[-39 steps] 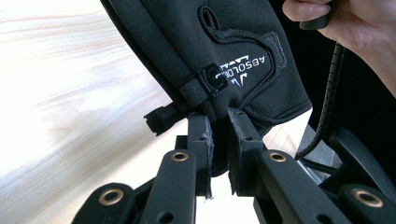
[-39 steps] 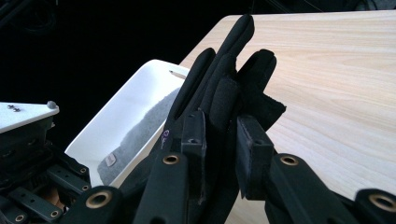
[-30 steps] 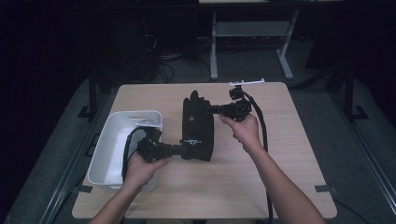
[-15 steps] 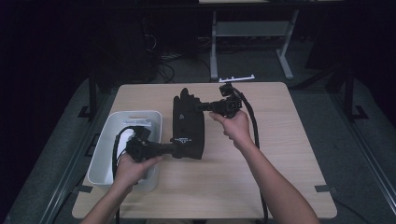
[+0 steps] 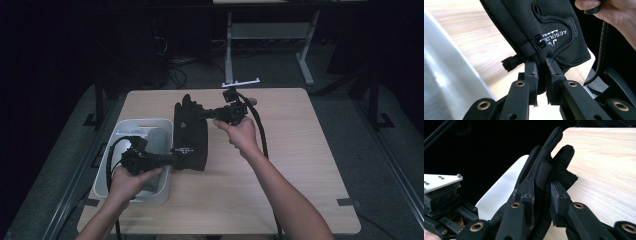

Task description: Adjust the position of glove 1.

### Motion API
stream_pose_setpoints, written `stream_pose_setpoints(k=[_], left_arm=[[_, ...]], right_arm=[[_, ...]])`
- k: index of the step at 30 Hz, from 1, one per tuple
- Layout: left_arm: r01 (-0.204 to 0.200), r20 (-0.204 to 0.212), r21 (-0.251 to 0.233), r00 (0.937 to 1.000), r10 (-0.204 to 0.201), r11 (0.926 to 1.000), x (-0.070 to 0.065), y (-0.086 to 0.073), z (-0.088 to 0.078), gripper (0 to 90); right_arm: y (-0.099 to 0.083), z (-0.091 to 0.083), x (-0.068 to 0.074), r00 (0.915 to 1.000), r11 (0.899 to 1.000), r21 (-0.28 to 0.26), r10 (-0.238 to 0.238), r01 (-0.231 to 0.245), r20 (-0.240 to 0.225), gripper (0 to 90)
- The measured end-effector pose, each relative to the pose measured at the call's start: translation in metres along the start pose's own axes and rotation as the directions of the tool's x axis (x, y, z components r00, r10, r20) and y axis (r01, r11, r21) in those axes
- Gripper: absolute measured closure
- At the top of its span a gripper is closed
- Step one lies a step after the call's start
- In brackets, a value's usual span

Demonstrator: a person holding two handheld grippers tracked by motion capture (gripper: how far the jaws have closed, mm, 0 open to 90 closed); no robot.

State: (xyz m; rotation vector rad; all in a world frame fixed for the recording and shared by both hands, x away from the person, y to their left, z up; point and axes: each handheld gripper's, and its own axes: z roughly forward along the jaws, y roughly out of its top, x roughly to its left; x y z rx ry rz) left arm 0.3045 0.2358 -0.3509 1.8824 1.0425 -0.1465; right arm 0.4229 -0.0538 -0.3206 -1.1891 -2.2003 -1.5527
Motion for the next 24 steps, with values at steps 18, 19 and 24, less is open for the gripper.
stream_pose_setpoints(k=[18, 19, 24], left_arm=[[0.038, -0.031, -0.022, 0.9988, -0.038, 0.9991, 0.016, -0.008, -0.027, 81.3], [0.036, -0.034, -0.016, 0.9987, -0.037, 0.9992, 0.017, -0.009, -0.029, 81.3], [0.043, -0.042, -0.023, 0.9982, -0.044, 0.9988, 0.021, -0.01, -0.036, 81.4]], right_arm=[[0.006, 0.029, 0.013, 0.9996, 1.0, 0.01, 0.0, 0.001, -0.029, 75.1], [0.007, 0.031, 0.013, 0.9995, 1.0, 0.01, -0.002, 0.003, -0.032, 75.1], [0.007, 0.039, 0.015, 0.9991, 1.0, 0.012, 0.003, -0.003, -0.043, 75.1]])
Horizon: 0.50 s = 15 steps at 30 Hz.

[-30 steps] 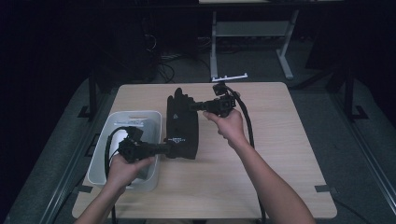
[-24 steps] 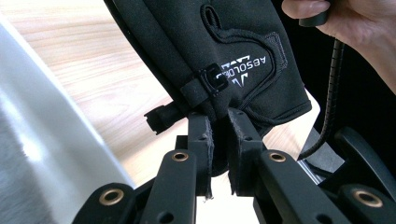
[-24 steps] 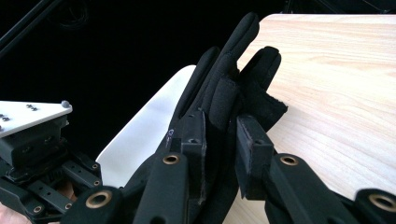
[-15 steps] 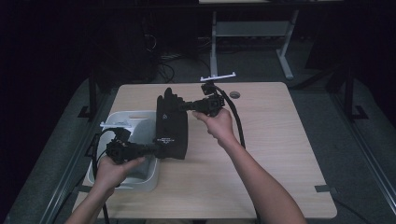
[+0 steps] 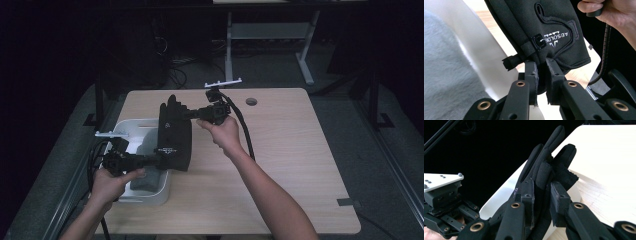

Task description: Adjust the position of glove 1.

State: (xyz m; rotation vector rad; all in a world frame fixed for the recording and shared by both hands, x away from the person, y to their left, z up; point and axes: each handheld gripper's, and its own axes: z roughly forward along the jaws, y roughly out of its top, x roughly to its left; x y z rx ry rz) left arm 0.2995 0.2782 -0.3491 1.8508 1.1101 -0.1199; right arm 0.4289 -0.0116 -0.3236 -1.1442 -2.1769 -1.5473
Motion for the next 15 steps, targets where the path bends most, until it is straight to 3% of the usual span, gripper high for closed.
stream_pose_setpoints(k=[15], left_arm=[[0.018, -0.028, -0.01, 0.9995, -0.018, 0.9998, 0.012, -0.005, -0.021, 81.5]], right_arm=[[0.009, 0.024, 0.013, 0.9998, 1.0, 0.02, -0.009, 0.009, -0.02, 75.2]])
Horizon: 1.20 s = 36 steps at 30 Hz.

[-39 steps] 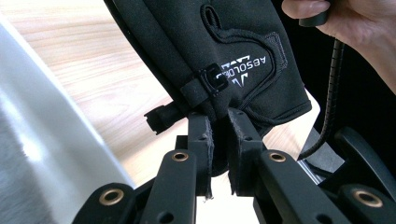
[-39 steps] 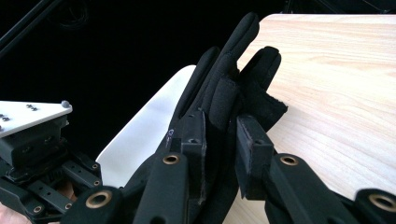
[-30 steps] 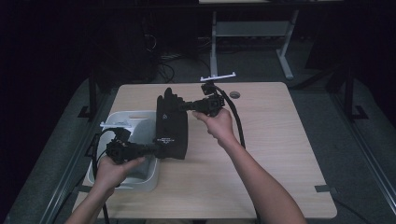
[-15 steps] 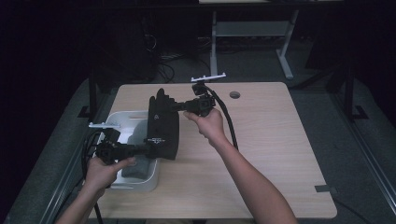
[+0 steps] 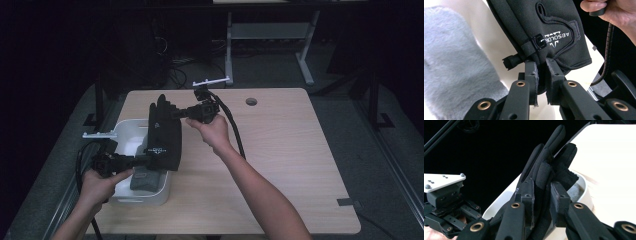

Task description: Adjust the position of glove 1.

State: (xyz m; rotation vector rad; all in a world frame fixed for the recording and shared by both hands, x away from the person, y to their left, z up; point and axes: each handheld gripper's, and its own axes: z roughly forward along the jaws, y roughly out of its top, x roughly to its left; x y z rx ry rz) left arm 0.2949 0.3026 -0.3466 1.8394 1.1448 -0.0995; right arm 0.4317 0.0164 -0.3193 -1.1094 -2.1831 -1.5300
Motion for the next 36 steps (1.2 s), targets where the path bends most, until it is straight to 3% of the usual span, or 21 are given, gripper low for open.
stream_pose_setpoints(k=[22, 36], left_arm=[[0.052, -0.043, -0.021, 0.9977, -0.052, 0.9984, 0.021, -0.011, -0.021, 81.7], [0.067, -0.05, -0.011, 0.9965, -0.068, 0.9977, 0.032, -0.02, -0.026, 81.7]], right_arm=[[0.006, 0.034, 0.01, 0.9994, 0.999, 0.021, -0.027, 0.027, -0.021, 75.1], [0.002, 0.052, 0.01, 0.9994, 0.999, 0.042, -0.01, 0.011, -0.033, 75.2]])
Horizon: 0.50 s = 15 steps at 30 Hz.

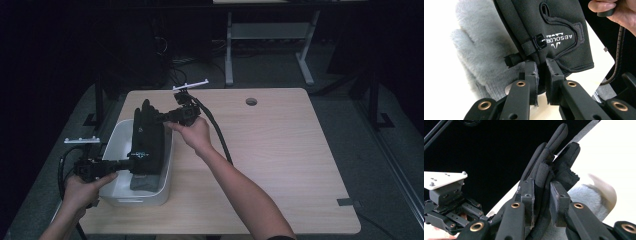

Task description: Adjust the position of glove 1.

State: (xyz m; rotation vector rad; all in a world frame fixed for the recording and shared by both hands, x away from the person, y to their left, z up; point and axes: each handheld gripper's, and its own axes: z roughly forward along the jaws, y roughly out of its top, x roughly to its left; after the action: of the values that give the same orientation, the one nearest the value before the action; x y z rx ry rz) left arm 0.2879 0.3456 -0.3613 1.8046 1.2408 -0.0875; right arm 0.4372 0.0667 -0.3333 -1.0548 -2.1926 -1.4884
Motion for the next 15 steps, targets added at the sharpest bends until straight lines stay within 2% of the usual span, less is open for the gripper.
stream_pose_setpoints(k=[15], left_arm=[[0.023, -0.009, 0.017, 0.9997, -0.023, 0.9996, 0.011, -0.014, -0.003, 81.7]], right_arm=[[-0.014, 0.017, -0.007, 0.9996, 0.999, 0.027, 0.026, -0.025, -0.011, 75.3]])
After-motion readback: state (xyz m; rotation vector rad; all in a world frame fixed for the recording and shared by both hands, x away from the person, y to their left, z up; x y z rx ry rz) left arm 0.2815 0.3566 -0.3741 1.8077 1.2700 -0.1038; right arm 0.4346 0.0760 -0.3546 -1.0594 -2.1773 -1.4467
